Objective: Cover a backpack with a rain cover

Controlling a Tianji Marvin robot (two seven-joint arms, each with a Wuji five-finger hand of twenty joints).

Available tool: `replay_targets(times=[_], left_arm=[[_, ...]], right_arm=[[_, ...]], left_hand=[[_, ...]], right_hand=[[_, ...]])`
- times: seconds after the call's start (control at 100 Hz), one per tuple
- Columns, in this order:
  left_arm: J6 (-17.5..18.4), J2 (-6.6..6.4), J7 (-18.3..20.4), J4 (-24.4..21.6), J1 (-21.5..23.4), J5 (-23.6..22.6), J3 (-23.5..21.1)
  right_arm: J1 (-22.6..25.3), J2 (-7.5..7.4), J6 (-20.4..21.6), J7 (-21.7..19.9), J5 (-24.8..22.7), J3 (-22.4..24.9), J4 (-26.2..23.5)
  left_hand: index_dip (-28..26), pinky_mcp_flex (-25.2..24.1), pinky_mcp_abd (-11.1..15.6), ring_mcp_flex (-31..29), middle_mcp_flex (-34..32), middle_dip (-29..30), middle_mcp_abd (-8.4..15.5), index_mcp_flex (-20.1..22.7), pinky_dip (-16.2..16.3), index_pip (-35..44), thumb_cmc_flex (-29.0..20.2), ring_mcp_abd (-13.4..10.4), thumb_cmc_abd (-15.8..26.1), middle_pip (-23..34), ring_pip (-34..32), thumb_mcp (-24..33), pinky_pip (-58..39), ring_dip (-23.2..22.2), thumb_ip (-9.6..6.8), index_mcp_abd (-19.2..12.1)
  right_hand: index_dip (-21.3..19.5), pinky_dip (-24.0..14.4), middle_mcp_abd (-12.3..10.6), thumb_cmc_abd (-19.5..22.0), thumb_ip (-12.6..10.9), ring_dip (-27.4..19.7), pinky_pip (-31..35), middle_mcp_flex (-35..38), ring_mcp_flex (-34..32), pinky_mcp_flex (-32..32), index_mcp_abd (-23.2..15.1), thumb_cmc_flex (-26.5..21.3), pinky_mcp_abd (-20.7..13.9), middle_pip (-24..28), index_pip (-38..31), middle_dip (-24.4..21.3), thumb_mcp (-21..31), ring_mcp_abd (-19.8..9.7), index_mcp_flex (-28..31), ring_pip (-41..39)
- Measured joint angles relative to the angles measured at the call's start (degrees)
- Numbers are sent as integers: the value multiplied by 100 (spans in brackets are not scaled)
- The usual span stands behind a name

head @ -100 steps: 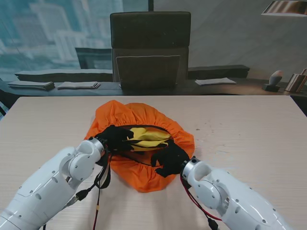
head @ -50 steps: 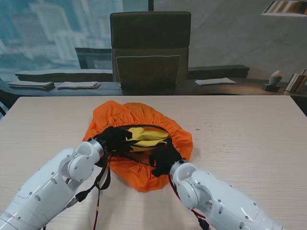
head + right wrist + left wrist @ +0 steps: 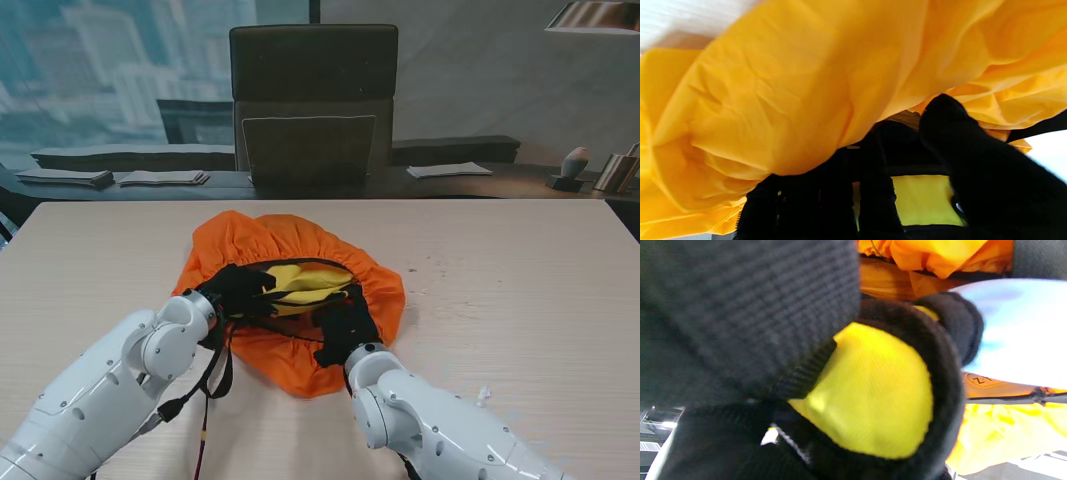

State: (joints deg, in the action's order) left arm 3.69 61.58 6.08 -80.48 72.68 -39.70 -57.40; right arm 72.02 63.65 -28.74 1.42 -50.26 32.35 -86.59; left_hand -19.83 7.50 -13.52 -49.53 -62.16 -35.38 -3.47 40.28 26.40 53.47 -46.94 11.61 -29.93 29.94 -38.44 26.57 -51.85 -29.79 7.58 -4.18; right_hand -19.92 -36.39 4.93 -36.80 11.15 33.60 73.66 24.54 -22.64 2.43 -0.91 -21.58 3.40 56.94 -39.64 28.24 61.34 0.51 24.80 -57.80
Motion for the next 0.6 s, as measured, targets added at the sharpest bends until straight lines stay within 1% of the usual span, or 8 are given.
replay_targets(times=[0.04, 0.13, 0.18, 0.33, 0.45, 0.5, 0.55, 0.6], left_arm=[[1, 0, -3, 0, -1, 5, 3], [1, 0, -9, 8, -10, 15, 24], [1, 0, -17, 16, -17, 22, 35], [1, 1, -18, 27, -27, 32, 44], [0, 2, -18, 32, -33, 55, 55], [0, 3, -20, 35, -34, 64, 60], [1, 4, -23, 40, -35, 69, 63], [6, 5, -23, 42, -35, 72, 63]], right_arm=[[10, 18, -41, -59, 15, 2, -1], [4, 20, -28, -412, 60, 3, -33], [-1, 4, 10, -564, 100, 1, -62], [-11, -51, 141, -600, 144, -35, -97], [-111, -80, 72, -679, 133, -187, -103], [-151, -76, -7, -691, 144, -232, -98], [-163, -54, -94, -633, 160, -250, -58], [-149, -12, -157, -373, 182, -250, 38]], left_hand=[[1, 0, 0, 0, 0, 0, -10, 0, 1, 0, 0, 0, 0, 5, 0, 0, -1, 0, 0, 1], [1, 0, 0, 0, 0, 0, -24, 0, 1, 0, 0, 0, 0, 24, -28, 0, -1, -2, 0, 2], [1, 0, 0, 0, -1, 0, -24, 0, 1, 0, 0, 0, 0, 32, -46, 0, -1, -2, 0, 2], [1, 0, 0, 0, -2, 0, -25, 1, 2, 0, 0, 0, 0, 36, -56, 0, -1, -3, 1, 3], [1, 0, 0, 0, -2, 0, -51, 3, 2, 0, 0, 1, 0, 36, -60, 3, -1, -3, 1, 54], [1, 0, 0, 0, -2, 0, -54, 8, 3, 1, 0, 1, 0, 36, -64, 4, -2, -3, 1, 55], [2, 0, 0, 0, -3, 0, -56, 11, 3, 1, 0, 1, 0, 36, -66, 4, -2, -4, 1, 56], [2, 0, 1, 0, -3, 0, -58, 11, 3, 1, 0, 1, 0, 36, -68, 4, -2, -4, 1, 57]], right_hand=[[0, 0, 0, 1, 0, 0, 0, -1, 0, 10, 0, 0, 0, 0, -32, 0, 0, 0, 0, 0], [0, 1, 0, 1, 0, 0, -16, -1, 0, 22, 0, 0, 0, 4, -126, 0, 0, 0, 14, 0], [0, 4, 0, 1, 0, 0, -79, -1, 0, 25, -66, 0, 0, 9, -213, 0, 0, 0, 253, 0], [-122, 67, 0, -13, -2, 0, -182, -1, 0, 31, -106, 84, 0, 12, -343, 0, -2, 0, 678, 0], [-332, 104, 0, -90, -2, -6, -329, -8, 2, 32, -94, 84, 2, -9, -416, -19, 0, 0, 652, 88], [-407, 106, 3, -92, -2, -30, -352, -178, 5, 32, -118, 84, 3, -82, -460, -71, 2, 0, 620, 136], [-363, 107, 12, -150, -2, -65, -354, -235, 60, 32, 15, 84, 3, -83, -428, -90, 28, 0, 288, 113], [-320, 107, 53, -156, -2, -65, -354, -356, 60, 33, 95, 84, 3, -94, -151, -131, 29, 0, -40, 139]])
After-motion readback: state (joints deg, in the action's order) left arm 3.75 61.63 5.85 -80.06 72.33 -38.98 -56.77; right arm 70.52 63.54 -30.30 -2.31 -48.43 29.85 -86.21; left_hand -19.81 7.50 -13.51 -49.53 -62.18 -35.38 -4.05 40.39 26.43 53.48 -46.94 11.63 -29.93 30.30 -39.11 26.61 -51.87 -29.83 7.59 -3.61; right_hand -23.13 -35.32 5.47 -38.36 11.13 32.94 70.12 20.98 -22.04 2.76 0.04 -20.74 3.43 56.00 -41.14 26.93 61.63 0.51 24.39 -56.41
